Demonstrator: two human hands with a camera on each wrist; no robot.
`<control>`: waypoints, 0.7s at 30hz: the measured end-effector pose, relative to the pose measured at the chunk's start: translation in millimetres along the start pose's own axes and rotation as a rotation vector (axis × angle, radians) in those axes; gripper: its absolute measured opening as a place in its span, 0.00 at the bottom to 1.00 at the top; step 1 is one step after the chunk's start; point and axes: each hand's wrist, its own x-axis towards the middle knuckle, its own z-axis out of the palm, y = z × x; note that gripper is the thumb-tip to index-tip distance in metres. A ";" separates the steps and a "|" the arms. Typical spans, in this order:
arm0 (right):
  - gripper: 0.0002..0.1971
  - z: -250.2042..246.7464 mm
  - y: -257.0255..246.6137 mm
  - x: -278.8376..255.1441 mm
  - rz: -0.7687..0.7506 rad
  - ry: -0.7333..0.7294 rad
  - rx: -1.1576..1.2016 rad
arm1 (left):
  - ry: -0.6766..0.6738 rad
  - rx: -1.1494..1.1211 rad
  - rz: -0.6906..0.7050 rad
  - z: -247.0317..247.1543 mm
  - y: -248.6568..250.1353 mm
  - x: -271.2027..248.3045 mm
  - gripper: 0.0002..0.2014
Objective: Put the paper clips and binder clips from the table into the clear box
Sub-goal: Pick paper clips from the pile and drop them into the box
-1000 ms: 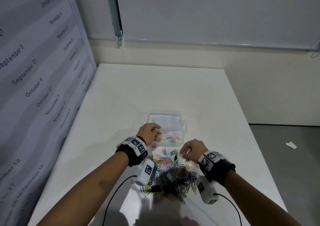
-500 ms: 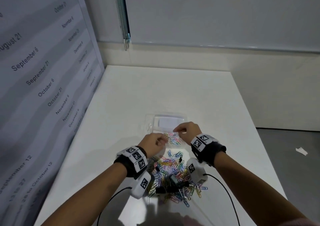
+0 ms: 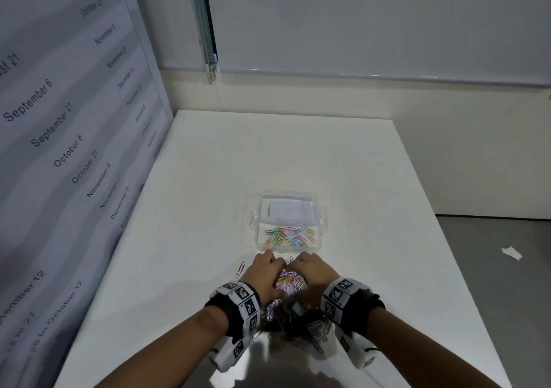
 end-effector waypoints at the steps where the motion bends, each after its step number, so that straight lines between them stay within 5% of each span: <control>1: 0.33 2.0 0.5 -0.3 0.005 -0.002 0.011 | -0.008 -0.042 -0.017 -0.7 -0.2 0.4 0.27; 7: 0.14 -5.8 -1.8 -2.7 0.051 0.020 0.125 | -0.007 -0.125 -0.031 -8.8 -1.1 -0.9 0.11; 21: 0.15 -72.3 -1.0 -1.9 0.120 0.344 0.365 | 0.141 -0.593 -0.135 -47.9 -13.2 8.8 0.07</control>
